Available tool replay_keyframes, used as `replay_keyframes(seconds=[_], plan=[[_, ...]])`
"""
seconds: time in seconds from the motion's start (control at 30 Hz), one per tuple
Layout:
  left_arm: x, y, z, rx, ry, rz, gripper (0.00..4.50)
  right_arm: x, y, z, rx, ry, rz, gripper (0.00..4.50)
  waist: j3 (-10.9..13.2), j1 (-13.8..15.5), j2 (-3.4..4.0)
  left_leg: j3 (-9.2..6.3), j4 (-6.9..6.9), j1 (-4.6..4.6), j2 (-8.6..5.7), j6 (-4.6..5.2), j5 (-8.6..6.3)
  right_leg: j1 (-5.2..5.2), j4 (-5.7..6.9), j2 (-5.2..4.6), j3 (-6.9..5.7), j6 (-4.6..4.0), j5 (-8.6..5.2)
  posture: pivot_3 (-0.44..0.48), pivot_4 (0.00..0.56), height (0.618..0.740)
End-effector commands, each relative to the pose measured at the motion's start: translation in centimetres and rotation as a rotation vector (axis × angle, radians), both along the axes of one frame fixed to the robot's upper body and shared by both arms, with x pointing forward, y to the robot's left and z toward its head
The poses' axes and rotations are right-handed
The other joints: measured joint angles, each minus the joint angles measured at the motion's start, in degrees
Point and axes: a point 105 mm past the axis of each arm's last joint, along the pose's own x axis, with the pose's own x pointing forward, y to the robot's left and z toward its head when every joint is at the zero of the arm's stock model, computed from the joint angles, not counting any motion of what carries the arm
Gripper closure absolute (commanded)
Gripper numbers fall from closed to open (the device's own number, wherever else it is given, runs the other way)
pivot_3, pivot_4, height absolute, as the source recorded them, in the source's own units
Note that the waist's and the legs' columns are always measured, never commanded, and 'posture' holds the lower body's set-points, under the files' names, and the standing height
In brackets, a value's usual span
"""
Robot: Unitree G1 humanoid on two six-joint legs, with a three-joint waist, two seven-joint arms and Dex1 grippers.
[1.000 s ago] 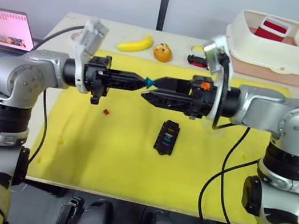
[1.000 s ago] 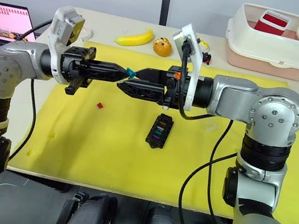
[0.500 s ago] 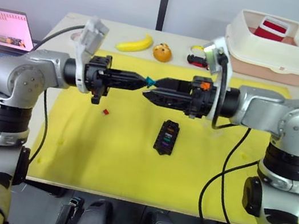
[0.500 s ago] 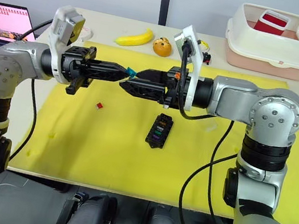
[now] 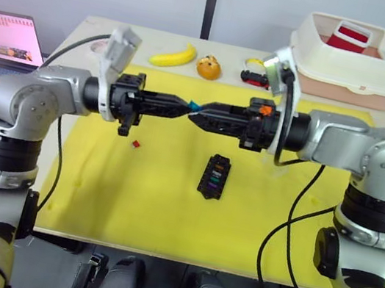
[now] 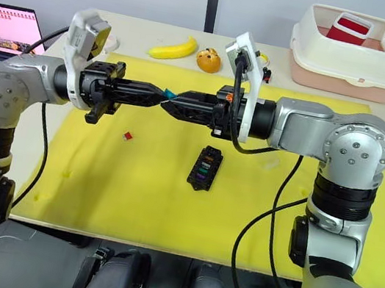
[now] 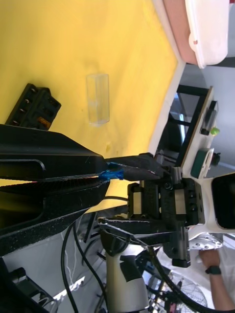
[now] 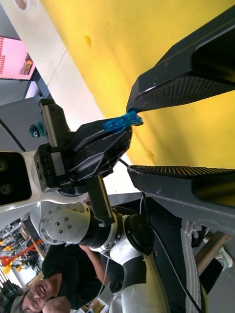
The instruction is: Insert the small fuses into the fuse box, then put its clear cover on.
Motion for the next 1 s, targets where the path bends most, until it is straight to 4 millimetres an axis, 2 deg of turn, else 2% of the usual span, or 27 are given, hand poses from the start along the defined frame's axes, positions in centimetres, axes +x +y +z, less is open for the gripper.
replay_keyframes(seconds=[0.03, 0.4, 0.43, 0.53, 0.9, 1.0], plan=[[-0.84, -0.18, 0.69, -0.005, -0.036, -0.032, 4.5, -0.55, 0.06, 1.16, 0.031, -0.057, 0.01, 2.73, 0.0, 0.01, 0.0, 0.0, 0.0, 0.0, 0.0, 0.0, 0.0, 0.0, 0.0, 0.0, 0.0, 0.0, 0.0, 0.0, 0.15, 0.74], [-0.6, -0.25, 0.62, -0.013, -0.038, -0.018, 4.5, -0.88, 0.07, 0.98, 0.028, -0.06, 0.018, 2.73, 0.0, 0.0, 0.0, 0.0, 0.0, 0.0, 0.0, 0.0, 0.0, 0.0, -0.01, 0.0, 0.0, 0.0, 0.0, 0.0, 0.15, 0.74], [-0.54, -0.22, 0.68, -0.017, -0.037, -0.012, 4.5, -0.91, 0.08, 0.97, 0.028, -0.061, 0.019, 3.25, 0.0, 0.01, 0.0, 0.0, 0.0, 0.0, 0.0, 0.0, 0.0, 0.0, -0.01, 0.0, 0.0, 0.0, 0.0, 0.0, 0.15, 0.74], [-0.61, -0.14, 0.72, -0.017, -0.038, -0.012, 4.5, -0.93, 0.15, 0.92, 0.027, -0.06, 0.022, 4.43, 0.0, 0.02, 0.0, 0.01, 0.0, -0.01, 0.0, 0.0, 0.0, 0.0, -0.01, 0.0, 0.0, 0.0, 0.0, 0.0, 0.15, 0.74], [-0.45, 0.01, 0.84, -0.017, -0.018, 0.005, 4.5, -0.91, 0.16, 0.98, 0.01, -0.072, 0.024, 4.47, 0.0, 0.01, 0.0, 0.0, 0.0, 0.0, 0.0, 0.0, 0.0, 0.0, -0.02, 0.0, 0.0, 0.0, 0.0, 0.0, 0.15, 0.74], [-0.04, 0.14, 0.88, -0.005, 0.01, 0.018, 3.55, -0.89, 0.01, 0.99, -0.022, -0.1, 0.021, 4.5, 0.0, 0.02, 0.0, 0.0, 0.0, 0.0, 0.0, 0.0, 0.0, 0.0, -0.02, 0.0, 0.0, 0.0, 0.0, 0.0, 0.15, 0.74]])
